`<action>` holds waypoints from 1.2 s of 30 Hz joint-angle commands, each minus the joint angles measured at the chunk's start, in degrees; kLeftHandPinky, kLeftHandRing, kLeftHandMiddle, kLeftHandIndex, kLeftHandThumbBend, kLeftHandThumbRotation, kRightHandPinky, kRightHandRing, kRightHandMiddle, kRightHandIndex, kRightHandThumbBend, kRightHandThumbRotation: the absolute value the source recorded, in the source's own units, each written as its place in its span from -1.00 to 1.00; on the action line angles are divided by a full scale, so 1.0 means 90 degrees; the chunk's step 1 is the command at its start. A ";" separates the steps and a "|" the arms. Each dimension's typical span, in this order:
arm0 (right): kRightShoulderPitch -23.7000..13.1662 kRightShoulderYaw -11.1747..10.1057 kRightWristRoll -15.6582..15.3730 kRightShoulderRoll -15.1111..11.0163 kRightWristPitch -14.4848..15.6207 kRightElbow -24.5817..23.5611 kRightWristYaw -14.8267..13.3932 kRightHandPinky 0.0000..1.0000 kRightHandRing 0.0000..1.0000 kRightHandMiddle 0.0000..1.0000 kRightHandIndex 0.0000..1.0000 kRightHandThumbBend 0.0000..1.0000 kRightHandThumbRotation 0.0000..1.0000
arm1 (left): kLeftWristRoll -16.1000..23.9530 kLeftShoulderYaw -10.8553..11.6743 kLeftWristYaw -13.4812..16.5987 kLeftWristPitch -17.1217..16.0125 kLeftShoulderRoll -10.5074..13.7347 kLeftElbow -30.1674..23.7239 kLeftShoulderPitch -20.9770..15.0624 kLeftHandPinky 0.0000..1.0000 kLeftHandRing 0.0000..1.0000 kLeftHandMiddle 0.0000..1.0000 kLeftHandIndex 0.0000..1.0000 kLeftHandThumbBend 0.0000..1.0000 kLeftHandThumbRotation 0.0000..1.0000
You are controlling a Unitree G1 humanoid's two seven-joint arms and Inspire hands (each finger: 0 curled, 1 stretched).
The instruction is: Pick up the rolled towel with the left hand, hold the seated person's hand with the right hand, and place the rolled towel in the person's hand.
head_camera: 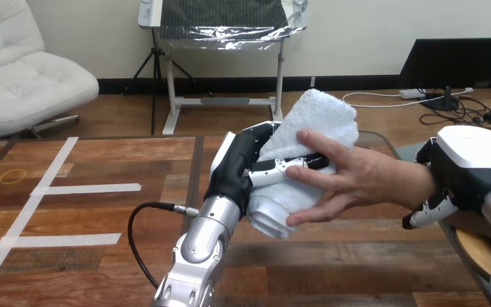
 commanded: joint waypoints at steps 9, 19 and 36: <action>-0.0213 -0.0096 0.0079 0.0020 -0.0103 -0.0191 -0.0212 -0.80 -0.66 -0.49 -0.37 0.43 -1.00 | -0.0022 -0.0212 -0.0158 -0.0108 -0.0322 0.0015 -0.0451 -0.29 -0.24 -0.19 -0.05 0.17 -1.00; -0.0204 -0.0118 0.0170 0.0039 -0.0154 -0.0134 -0.0260 -0.80 -0.66 -0.49 -0.37 0.45 -1.00 | 0.0000 -0.0209 -0.0138 -0.0155 -0.0284 0.0004 -0.0428 -0.29 -0.24 -0.18 -0.04 0.17 -1.00; -0.0246 0.0016 -0.0018 -0.0112 -0.0160 -0.0085 -0.0082 -0.66 -0.48 -0.27 -0.13 0.62 -0.99 | 0.0015 -0.0178 -0.0134 -0.0166 -0.0218 -0.0011 -0.0430 -0.29 -0.23 -0.17 -0.03 0.12 -1.00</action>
